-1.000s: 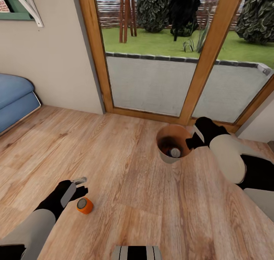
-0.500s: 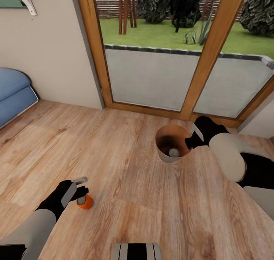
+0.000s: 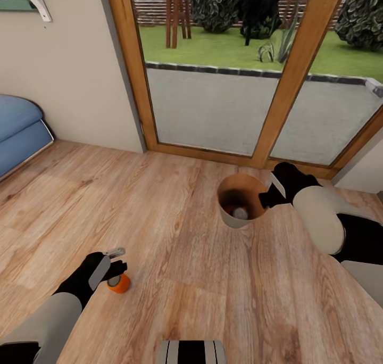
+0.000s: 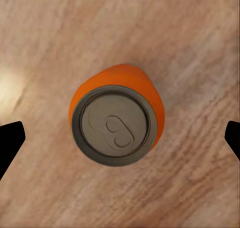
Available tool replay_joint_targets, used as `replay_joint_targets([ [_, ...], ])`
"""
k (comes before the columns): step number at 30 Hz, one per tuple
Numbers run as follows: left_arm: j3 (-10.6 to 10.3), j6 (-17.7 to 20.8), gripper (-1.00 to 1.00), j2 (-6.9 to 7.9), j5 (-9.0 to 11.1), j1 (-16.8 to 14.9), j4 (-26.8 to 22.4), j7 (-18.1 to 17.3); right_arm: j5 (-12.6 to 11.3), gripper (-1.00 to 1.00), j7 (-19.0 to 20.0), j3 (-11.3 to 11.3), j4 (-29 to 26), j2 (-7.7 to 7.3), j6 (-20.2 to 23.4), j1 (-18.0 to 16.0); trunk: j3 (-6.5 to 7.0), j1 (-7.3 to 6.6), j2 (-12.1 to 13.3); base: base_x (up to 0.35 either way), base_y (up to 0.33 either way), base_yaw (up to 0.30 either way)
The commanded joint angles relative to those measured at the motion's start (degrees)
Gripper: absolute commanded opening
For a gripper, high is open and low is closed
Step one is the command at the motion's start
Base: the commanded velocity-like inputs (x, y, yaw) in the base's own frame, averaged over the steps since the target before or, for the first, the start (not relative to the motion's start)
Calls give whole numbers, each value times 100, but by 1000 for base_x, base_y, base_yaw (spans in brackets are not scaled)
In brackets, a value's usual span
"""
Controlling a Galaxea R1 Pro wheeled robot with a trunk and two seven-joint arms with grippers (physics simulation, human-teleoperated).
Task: Put the three can of soda from the living room inside the tash can in the kitchen.
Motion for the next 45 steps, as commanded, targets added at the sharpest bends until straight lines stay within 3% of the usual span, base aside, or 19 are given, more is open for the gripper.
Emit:
replay_joint_targets([
  [1,0,-2,100,-1,-1,0,0,-1,-42,-100,10,-20,-3,-1,0,-3,1,-1,0,0,0,0],
  [15,7,-20,100,-4,-1,0,1,2,-35,-100,11,-10,-3,12,0,6,1,-1,0,0,0,0],
  [23,7,-26,100,-4,1,0,0,5,-34,-100,11,1,2,34,0,6,-177,20,-11,0,0,0],
  [45,7,-25,100,-4,8,7,6,-3,-4,-100,2,45,-12,26,0,32,-240,20,-11,5,0,0],
])
